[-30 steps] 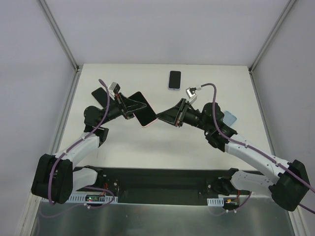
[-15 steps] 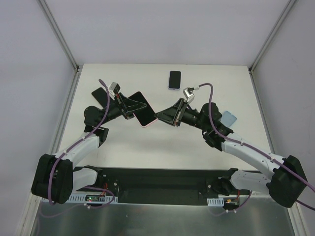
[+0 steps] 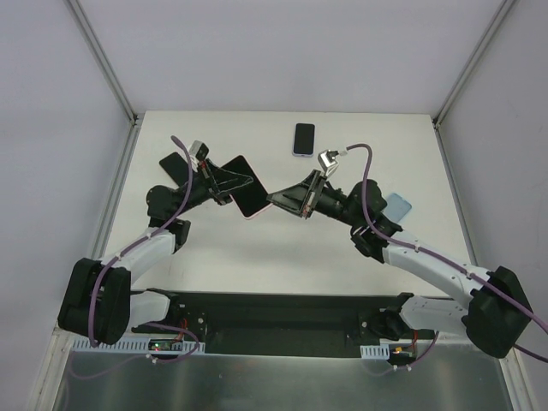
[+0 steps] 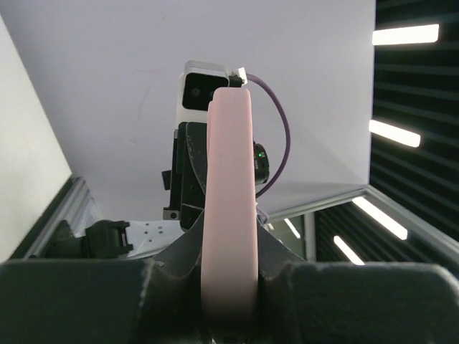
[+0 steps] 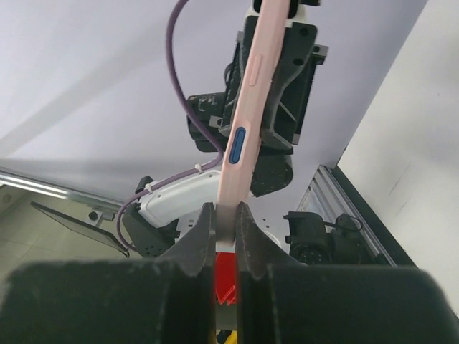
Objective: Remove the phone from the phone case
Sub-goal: Remove the phone case from the phone.
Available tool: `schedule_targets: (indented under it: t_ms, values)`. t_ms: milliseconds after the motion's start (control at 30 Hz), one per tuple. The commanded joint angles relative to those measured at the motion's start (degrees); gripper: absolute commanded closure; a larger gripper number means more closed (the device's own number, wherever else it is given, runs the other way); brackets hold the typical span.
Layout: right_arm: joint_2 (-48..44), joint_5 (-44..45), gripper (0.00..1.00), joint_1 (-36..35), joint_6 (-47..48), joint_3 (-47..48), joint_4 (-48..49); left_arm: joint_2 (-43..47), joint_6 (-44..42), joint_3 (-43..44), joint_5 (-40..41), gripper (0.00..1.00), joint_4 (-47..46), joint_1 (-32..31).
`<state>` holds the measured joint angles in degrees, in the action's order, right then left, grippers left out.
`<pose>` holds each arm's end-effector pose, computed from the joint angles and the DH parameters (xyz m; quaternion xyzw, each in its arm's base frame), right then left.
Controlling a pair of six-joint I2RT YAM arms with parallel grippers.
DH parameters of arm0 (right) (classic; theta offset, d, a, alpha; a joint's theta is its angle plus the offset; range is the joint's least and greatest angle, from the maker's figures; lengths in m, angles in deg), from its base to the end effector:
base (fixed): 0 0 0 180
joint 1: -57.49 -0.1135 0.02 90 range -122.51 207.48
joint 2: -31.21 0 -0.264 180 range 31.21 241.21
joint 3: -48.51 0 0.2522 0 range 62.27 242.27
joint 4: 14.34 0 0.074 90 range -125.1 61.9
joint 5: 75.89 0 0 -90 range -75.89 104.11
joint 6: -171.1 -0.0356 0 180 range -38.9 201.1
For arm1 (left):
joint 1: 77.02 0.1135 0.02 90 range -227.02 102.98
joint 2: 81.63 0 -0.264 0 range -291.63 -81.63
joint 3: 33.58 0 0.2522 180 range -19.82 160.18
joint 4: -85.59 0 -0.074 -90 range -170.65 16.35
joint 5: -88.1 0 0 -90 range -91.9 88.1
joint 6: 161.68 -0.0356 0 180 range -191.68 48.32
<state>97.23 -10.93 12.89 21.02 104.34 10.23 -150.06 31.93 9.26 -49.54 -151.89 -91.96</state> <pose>0.1773 0.1960 0.3365 -0.0891 0.6161 0.6918 0.3660 0.2189 -0.0856 0.3018 -0.0580 0.5645 -0.7876 0.2400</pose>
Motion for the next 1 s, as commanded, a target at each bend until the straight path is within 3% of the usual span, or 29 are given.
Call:
schedule_targets:
  t_ms: [0, 400, 967]
  values:
    - [1.30, -7.20, 0.98, -2.95, -0.22, 3.90, 24.04, -5.75, 7.63, -1.04, 3.78, 1.00, -13.02, -0.18]
    - [11.32, -19.08, 0.99, -5.76, 2.33, 10.23, 37.51, -6.20, 12.66, 0.89, 6.15, 1.00, -15.42, -0.18]
    - [13.26, -19.35, 0.99, -6.03, 6.54, 9.18, 37.79, -2.68, 15.57, 0.10, 8.79, 1.00, -14.45, -0.18]
